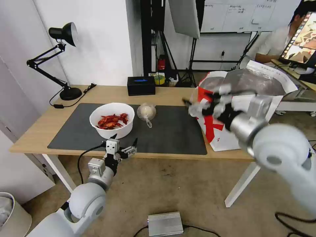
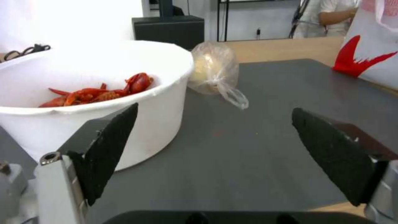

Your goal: Pick up the trash from the table and place it into the takeout bag.

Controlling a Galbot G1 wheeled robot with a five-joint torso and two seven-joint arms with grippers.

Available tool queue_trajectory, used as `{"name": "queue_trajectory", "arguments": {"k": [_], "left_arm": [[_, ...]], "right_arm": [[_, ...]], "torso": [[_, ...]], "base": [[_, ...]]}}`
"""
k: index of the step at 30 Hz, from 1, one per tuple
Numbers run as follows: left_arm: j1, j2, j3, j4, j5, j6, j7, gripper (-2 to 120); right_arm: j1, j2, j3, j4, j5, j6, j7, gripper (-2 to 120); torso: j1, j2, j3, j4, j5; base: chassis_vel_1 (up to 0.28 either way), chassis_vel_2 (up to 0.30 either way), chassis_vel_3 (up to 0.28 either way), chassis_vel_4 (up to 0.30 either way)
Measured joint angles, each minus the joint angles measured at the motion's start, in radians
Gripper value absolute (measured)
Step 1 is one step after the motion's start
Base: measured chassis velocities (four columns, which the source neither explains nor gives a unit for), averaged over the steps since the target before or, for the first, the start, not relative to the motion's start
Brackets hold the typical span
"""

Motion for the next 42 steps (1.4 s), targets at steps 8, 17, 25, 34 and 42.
{"name": "queue_trajectory", "arguments": {"k": [8, 17, 25, 34, 42], "left_arm": [[-0.003, 0.001, 0.0, 0.004, -0.001, -0.001, 0.0, 100], [-0.002, 0.002, -0.002, 0.009, -0.013, -0.019, 0.0, 100], [-0.004, 0.012, -0.008, 0.012, -0.021, -0.025, 0.0, 100], [0.007, 0.019, -0.007, 0.007, -0.022, -0.024, 0.001, 100], [0.021, 0.028, -0.01, -0.006, -0.032, -0.007, 0.002, 100]], "right_arm": [[-0.119, -0.006, 0.018, 0.043, -0.023, -0.035, 0.033, 100], [-0.285, 0.0, 0.052, 0.066, -0.084, -0.044, 0.044, 100], [-0.405, 0.016, 0.06, 0.104, -0.115, -0.077, 0.144, 100], [-0.494, 0.037, 0.076, 0.12, -0.17, -0.073, 0.19, 100], [-0.615, 0.088, 0.07, 0.066, -0.413, 0.169, 0.121, 100]], "torso": [[0.0, 0.0, 0.0, 0.0, -0.0001], [0.0, 0.0, 0.0, 0.0, -0.0001], [0.0, 0.0, 0.0, 0.0, -0.0002], [0.0, 0.0, 0.0, 0.0001, -0.0003], [0.0, 0.0, 0.0, 0.0001, -0.0003]], "base": [[0.0, 0.0, 0.0, 0.0], [0.0, 0.0, 0.0, 0.0], [0.0, 0.0, 0.0, 0.0], [0.0, 0.0, 0.0, 0.0], [0.0, 0.0, 0.0, 0.0]]}}
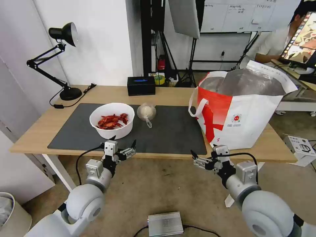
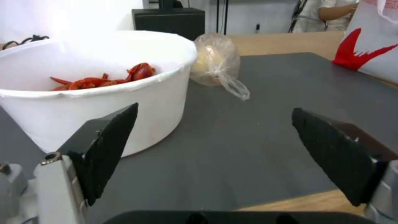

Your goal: Pick up the trash from the table and place it into the takeout bag.

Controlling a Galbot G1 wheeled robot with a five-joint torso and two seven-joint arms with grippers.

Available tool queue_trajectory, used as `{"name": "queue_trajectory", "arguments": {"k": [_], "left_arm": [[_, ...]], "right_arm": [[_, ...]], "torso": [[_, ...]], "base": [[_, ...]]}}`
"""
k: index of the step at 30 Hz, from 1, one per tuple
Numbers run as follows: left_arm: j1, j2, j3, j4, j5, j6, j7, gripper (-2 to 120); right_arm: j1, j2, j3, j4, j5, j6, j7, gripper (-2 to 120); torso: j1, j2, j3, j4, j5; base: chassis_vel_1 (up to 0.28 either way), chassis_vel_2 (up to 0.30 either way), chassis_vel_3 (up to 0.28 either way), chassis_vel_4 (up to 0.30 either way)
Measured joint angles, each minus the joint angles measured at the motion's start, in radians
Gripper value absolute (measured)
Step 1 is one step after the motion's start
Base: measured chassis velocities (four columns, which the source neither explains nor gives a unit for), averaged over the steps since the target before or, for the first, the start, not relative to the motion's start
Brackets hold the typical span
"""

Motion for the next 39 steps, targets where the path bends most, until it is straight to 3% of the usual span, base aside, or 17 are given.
{"name": "queue_trajectory", "arguments": {"k": [6, 26, 32, 39], "left_arm": [[-0.001, 0.005, -0.001, 0.003, -0.006, 0.002, 0.0, 100], [0.021, 0.0, -0.008, -0.019, 0.003, 0.005, -0.017, 100], [0.02, -0.014, -0.007, -0.014, 0.005, 0.005, -0.018, 100], [0.002, -0.013, 0.009, -0.017, 0.004, 0.005, -0.018, 100]], "right_arm": [[-0.038, 0.01, -0.002, -0.057, -0.054, 0.121, -0.073, 100], [-0.122, 0.021, 0.003, -0.056, -0.106, 0.151, -0.114, 100], [-0.055, 0.037, -0.003, -0.065, -0.044, 0.186, -0.188, 100], [0.138, 0.05, -0.05, -0.142, 0.06, 0.201, -0.259, 100]], "torso": [[0.0, 0.0, 0.0, 0.0, 0.0], [0.0, 0.0, 0.0, 0.0, 0.0], [0.0, 0.0, 0.0, -0.0001, 0.0], [0.0, 0.0, 0.0, -0.0001, 0.0]], "base": [[0.0, 0.0, 0.0, 0.0], [0.0, 0.0, 0.0, 0.0], [0.0, 0.0, 0.0, 0.0], [0.0, 0.0, 0.0, 0.0]]}}
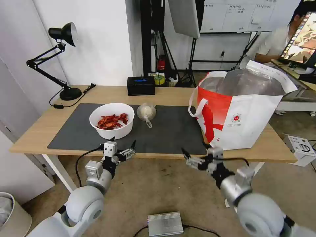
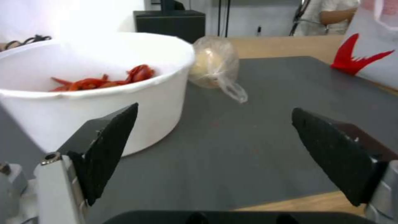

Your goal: Pick up the trash from the table and place it into the takeout bag.

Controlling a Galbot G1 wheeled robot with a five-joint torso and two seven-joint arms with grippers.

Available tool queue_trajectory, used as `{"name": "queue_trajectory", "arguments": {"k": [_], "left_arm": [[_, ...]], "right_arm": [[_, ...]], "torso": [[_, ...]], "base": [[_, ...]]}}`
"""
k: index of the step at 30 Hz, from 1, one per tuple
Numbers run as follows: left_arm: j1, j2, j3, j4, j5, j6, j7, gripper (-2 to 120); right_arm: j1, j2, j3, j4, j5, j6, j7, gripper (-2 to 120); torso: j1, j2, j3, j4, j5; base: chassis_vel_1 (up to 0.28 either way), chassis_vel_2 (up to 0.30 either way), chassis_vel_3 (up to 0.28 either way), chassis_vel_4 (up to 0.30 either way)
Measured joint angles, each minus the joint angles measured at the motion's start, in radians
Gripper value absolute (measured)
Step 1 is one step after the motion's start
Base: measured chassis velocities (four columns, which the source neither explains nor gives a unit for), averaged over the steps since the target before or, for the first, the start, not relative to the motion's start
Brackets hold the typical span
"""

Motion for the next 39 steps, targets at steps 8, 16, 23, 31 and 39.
{"name": "queue_trajectory", "arguments": {"k": [8, 16, 23, 31, 39], "left_arm": [[-0.008, -0.004, 0.019, 0.0, 0.0, 0.0, 0.001, 100], [-0.002, -0.007, 0.014, 0.004, 0.004, 0.001, 0.002, 100], [-0.008, -0.009, 0.016, 0.015, 0.003, 0.002, 0.002, 100], [-0.004, -0.018, 0.016, 0.021, 0.004, 0.002, 0.002, 100], [-0.003, -0.024, 0.016, 0.025, 0.006, 0.002, 0.002, 100]], "right_arm": [[0.232, 0.036, -0.122, -0.138, 0.052, -0.013, -0.015, 100], [0.38, 0.067, -0.235, -0.267, 0.1, -0.028, -0.049, 100], [0.598, 0.15, -0.379, -0.437, 0.132, -0.035, -0.059, 100], [0.771, 0.225, -0.476, -0.588, 0.144, -0.065, -0.057, 100], [0.928, 0.342, -0.556, -0.814, 0.153, -0.08, -0.122, 100]], "torso": [[0.0, 0.0, 0.0, 0.0002, -0.0001], [0.0, 0.0, 0.0, 0.0001, 0.0], [0.0, 0.0, 0.0, 0.0002, -0.0001], [0.0, 0.0, 0.0, 0.0001, -0.0002], [0.0, 0.0, 0.0, 0.0001, -0.0002]], "base": [[0.0, 0.0, 0.0, 0.0], [0.0, 0.0, 0.0, 0.0], [0.0, 0.0, 0.0, 0.0], [0.0, 0.0, 0.0, 0.0], [0.0, 0.0, 0.0, 0.0]]}}
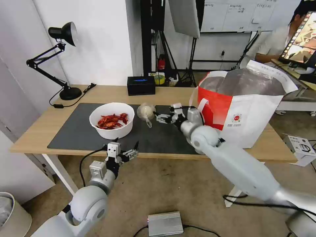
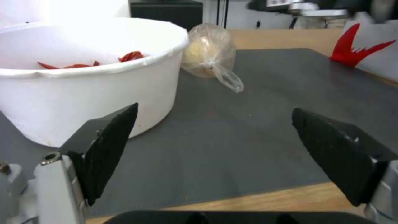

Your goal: Pick up the trash from the table and place it into the takeout bag.

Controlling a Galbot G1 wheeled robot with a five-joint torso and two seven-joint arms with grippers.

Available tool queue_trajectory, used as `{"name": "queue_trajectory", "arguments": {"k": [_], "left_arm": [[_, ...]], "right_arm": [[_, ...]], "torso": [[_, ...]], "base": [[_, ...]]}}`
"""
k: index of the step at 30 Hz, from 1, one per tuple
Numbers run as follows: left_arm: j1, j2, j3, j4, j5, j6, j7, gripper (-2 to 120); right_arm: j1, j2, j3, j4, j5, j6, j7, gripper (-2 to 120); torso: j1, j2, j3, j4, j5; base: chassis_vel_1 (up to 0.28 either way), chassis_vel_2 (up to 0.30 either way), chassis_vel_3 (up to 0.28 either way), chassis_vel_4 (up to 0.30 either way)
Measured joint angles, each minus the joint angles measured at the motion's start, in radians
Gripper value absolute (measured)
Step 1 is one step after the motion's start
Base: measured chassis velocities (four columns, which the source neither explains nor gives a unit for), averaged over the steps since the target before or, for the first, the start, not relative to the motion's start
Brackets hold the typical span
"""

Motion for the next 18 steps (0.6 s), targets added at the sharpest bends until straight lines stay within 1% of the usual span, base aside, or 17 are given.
{"name": "queue_trajectory", "arguments": {"k": [1, 2, 5, 6, 10, 11, 18], "left_arm": [[0.001, 0.0, 0.0, 0.0, 0.0, 0.0, 0.001, 100], [0.001, 0.0, 0.0, 0.0, 0.0, 0.0, 0.001, 100], [0.008, -0.001, -0.003, 0.0, 0.002, 0.0, 0.0, 100], [0.008, -0.001, -0.003, 0.0, 0.002, 0.0, 0.0, 100], [0.016, -0.002, -0.009, -0.002, 0.004, -0.001, 0.0, 100], [0.016, -0.002, -0.009, -0.002, 0.004, -0.001, 0.0, 100], [0.016, -0.007, -0.009, -0.005, 0.005, -0.002, 0.0, 100]], "right_arm": [[0.024, 0.022, -0.011, -0.044, -0.002, 0.0, -0.016, 100], [0.024, 0.022, -0.011, -0.044, -0.002, 0.0, -0.016, 100], [0.082, 0.078, -0.028, -0.159, -0.019, 0.0, -0.044, 100], [0.082, 0.078, -0.028, -0.159, -0.019, 0.0, -0.044, 100], [0.142, 0.139, -0.046, -0.282, -0.044, 0.0, -0.076, 100], [0.142, 0.139, -0.046, -0.282, -0.044, 0.0, -0.076, 100], [0.198, 0.196, -0.081, -0.389, -0.081, -0.019, -0.126, 100]], "torso": [[0.0, 0.0, 0.0, 0.0001, 0.0001], [0.0, 0.0, 0.0, 0.0001, 0.0001], [0.0, 0.0, 0.0, 0.0001, 0.0001], [0.0, 0.0, 0.0, 0.0001, 0.0001], [0.0, 0.0, 0.0, 0.0, 0.0], [0.0, 0.0, 0.0, 0.0, 0.0], [0.0, 0.0, 0.0, 0.0, 0.0001]], "base": [[0.0, 0.0, 0.0, 0.0], [0.0, 0.0, 0.0, 0.0], [0.0, 0.0, 0.0, 0.0], [0.0, 0.0, 0.0, 0.0], [0.0, 0.0, 0.0, 0.0], [0.0, 0.0, 0.0, 0.0], [0.0, 0.0, 0.0, 0.0]]}}
